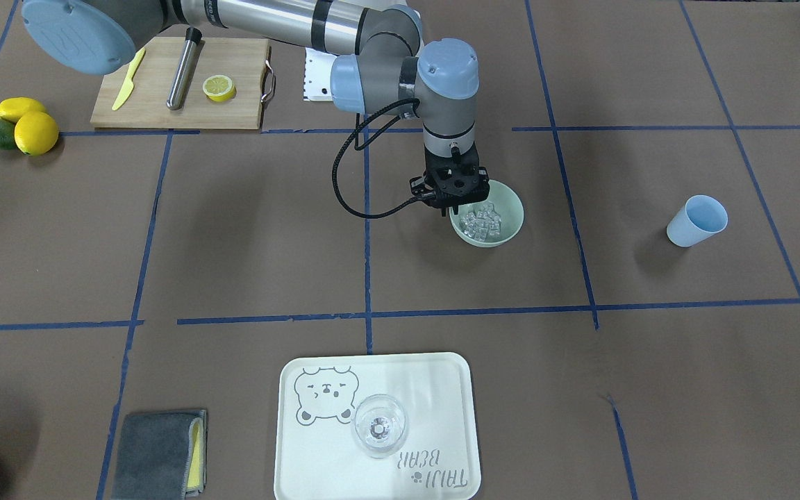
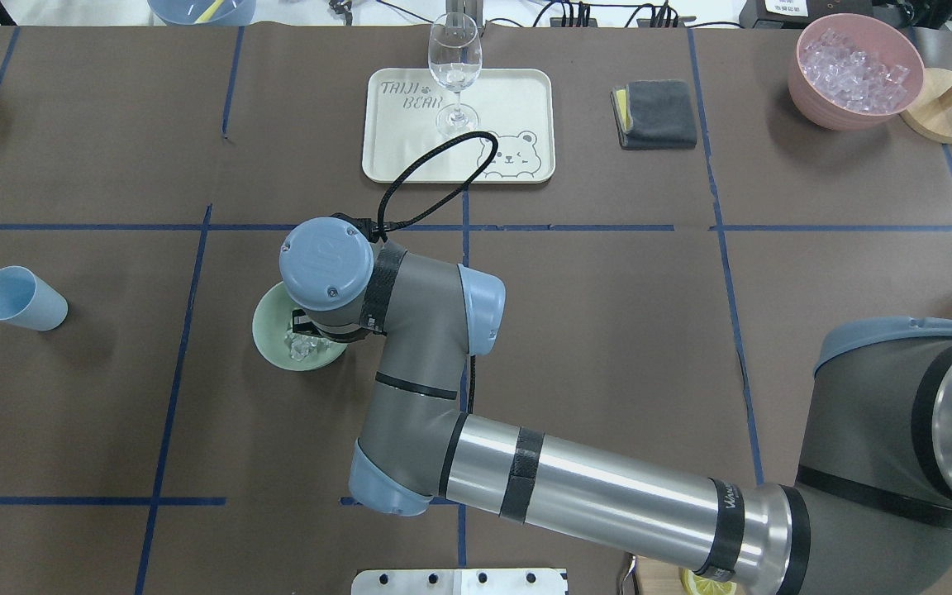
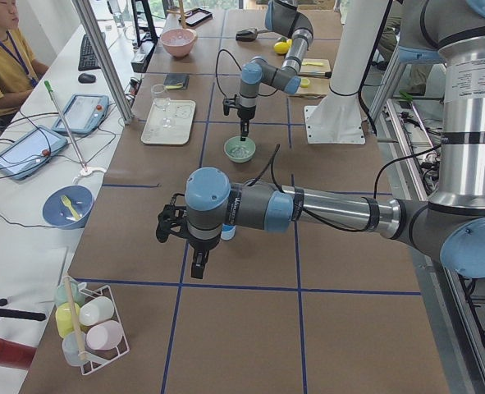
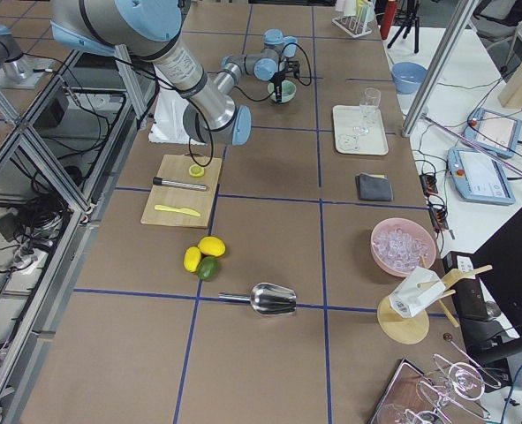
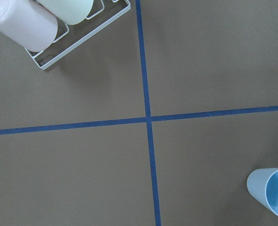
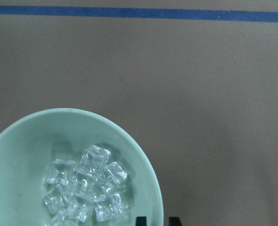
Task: Pour ice into bowl
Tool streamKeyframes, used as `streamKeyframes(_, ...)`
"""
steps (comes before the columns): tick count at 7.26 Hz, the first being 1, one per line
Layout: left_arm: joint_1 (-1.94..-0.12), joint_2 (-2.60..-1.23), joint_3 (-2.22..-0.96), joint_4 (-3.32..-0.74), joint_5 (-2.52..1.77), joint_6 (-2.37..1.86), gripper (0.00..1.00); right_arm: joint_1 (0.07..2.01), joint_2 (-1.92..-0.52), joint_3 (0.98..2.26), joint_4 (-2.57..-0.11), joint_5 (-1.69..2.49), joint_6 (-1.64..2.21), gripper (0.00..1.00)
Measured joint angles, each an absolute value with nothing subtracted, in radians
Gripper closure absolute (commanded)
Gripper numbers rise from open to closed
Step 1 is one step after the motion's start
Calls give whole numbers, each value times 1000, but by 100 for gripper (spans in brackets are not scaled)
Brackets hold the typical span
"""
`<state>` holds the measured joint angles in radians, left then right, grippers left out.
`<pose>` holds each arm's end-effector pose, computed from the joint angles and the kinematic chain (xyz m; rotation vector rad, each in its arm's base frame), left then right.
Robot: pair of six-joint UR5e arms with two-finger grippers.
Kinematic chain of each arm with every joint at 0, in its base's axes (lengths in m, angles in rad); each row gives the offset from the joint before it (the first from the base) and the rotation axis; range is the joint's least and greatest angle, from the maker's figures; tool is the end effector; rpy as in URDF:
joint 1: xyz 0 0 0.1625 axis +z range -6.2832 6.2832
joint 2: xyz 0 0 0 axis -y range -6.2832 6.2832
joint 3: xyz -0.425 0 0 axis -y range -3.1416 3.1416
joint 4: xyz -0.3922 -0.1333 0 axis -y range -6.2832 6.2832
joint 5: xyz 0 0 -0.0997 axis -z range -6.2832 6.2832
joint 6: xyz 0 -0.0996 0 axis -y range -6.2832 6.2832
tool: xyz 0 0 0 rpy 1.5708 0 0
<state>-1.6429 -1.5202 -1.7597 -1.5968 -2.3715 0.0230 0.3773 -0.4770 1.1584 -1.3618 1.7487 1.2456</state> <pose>-0.0960 -0.4710 0.5850 0.1932 0.7904 0.0194 -0.7207 -0.4100 0.0948 0.1496 -0.8907 -0.0307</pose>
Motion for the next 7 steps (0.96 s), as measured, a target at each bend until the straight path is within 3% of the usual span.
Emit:
streamKeyframes(2,-1643,-1520,-1760,-1597,-2372,23,0,374,-478,1154,-1362,1749,1246,73)
streamKeyframes(3,-1643,-1520,-1759,-1597,-2372,23,0,374,-478,1154,-1361,1749,1246,94)
streamKeyframes(4,-1643,-1520,-1758,-1597,-2372,23,0,373,-478,1154,-1361,1748,1245,100)
streamKeyframes(7,-1643,-1520,-1757,-1597,-2372,23,0,373,-479,1167,-1351,1748,1247,100)
